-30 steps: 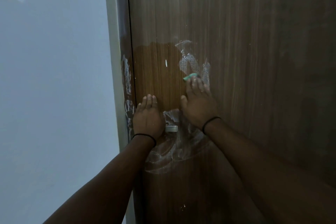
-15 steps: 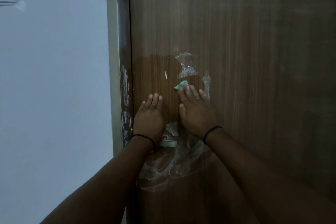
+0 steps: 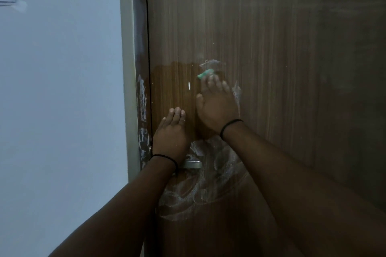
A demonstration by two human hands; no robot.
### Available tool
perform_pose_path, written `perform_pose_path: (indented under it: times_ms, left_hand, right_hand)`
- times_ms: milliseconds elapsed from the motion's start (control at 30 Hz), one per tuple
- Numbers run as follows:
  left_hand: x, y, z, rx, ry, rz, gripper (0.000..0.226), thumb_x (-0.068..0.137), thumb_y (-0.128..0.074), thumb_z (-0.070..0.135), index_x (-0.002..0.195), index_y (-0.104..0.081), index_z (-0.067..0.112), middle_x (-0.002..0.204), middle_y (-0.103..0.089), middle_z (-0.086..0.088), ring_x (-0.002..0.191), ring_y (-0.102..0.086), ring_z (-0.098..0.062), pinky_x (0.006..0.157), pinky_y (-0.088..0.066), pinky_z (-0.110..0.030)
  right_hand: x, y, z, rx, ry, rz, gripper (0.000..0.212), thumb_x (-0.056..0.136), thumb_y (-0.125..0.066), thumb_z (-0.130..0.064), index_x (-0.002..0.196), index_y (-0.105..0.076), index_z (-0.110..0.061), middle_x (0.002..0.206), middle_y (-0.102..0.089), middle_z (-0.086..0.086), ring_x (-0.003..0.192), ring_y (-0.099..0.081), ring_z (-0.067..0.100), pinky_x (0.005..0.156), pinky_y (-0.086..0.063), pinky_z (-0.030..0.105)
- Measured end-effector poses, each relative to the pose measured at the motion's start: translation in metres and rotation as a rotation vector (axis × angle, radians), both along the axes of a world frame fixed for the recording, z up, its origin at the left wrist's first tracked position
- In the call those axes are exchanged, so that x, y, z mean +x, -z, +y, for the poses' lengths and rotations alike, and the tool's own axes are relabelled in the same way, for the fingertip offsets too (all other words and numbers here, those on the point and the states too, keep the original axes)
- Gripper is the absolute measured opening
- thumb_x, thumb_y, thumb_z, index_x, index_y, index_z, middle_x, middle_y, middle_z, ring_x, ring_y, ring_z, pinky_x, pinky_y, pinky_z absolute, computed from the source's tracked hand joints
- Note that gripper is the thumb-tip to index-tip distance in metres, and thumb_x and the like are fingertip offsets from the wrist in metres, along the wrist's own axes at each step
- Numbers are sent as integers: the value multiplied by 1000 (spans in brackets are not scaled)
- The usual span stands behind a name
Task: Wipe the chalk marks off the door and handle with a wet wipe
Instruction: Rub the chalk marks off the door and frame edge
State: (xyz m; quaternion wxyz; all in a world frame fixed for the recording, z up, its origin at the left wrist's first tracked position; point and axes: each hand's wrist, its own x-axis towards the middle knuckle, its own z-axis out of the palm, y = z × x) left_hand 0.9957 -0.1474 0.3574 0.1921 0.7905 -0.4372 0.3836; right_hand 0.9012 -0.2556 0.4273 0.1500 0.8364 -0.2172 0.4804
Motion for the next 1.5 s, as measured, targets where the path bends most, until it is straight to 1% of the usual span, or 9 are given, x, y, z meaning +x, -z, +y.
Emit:
perform_pose_path:
  times_ms: [100,267,433,600,767,967,1167,1367,1500]
  left_hand:
    - [-1,0,0,-27,22,-7,54,100,-26,26,152,-21,11,160,-20,-8,149,-12,-22,120,-14,-36]
    - [8,2,4,-23,66,-18,55,99,-34,17,153,-22,13,161,-20,-5,149,-11,-20,121,-15,-36]
    - [5,2,3,-60,98,-5,53,100,-34,18,152,-24,13,160,-21,-6,149,-13,-21,121,-16,-36]
    - [8,3,3,-48,86,-18,54,99,-34,18,152,-23,14,160,-20,-5,149,-11,-20,121,-14,-35]
    - [6,3,3,-63,114,11,54,100,-31,21,153,-21,14,161,-18,-4,149,-9,-19,121,-13,-35]
    - [8,3,4,-48,107,-10,57,97,-36,16,153,-21,14,161,-18,-4,149,-9,-19,120,-12,-33]
    - [3,3,6,-75,126,-16,39,95,-41,17,131,-55,14,138,-55,-4,135,-36,-24,112,-32,-38]
    - [10,6,7,-52,122,-15,59,97,-36,14,153,-19,15,162,-16,-2,150,-7,-18,120,-9,-32]
    - [5,11,2,-83,86,-2,57,99,-31,17,154,-16,16,162,-13,-2,150,-6,-18,121,-10,-32]
  right_hand:
    - [-4,18,1,-107,-40,133,58,101,-23,-33,154,-20,-10,162,-17,9,150,-12,21,122,-5,38]
    - [-10,-17,-12,118,53,-97,58,102,-23,-32,154,-17,-5,161,-17,16,150,-10,27,121,-4,41]
    - [-6,-9,-3,-85,-46,124,58,102,-22,-33,155,-14,-12,163,-12,9,151,-8,21,122,-7,40]
    - [-5,-42,-14,91,15,-93,60,102,-24,-32,155,-11,-8,163,-10,14,151,-5,27,122,-3,41]
    - [11,-17,12,-148,-84,186,58,102,-22,-36,154,-17,-12,163,-15,9,150,-9,21,123,-8,40]
    - [5,-50,-2,86,30,-99,61,103,-23,-36,155,-11,-7,162,-10,17,151,-5,28,122,-2,43]
    - [49,-29,49,-207,-175,313,57,103,-21,-37,155,-16,-14,164,-10,4,151,-4,18,123,-2,40]
    - [5,-26,-5,43,100,-107,59,103,-20,-35,155,-13,-8,162,-14,15,150,-10,27,122,-4,44]
    - [-36,53,-20,-86,34,126,58,102,-20,-36,155,-15,-11,162,-14,11,150,-10,23,122,-3,40]
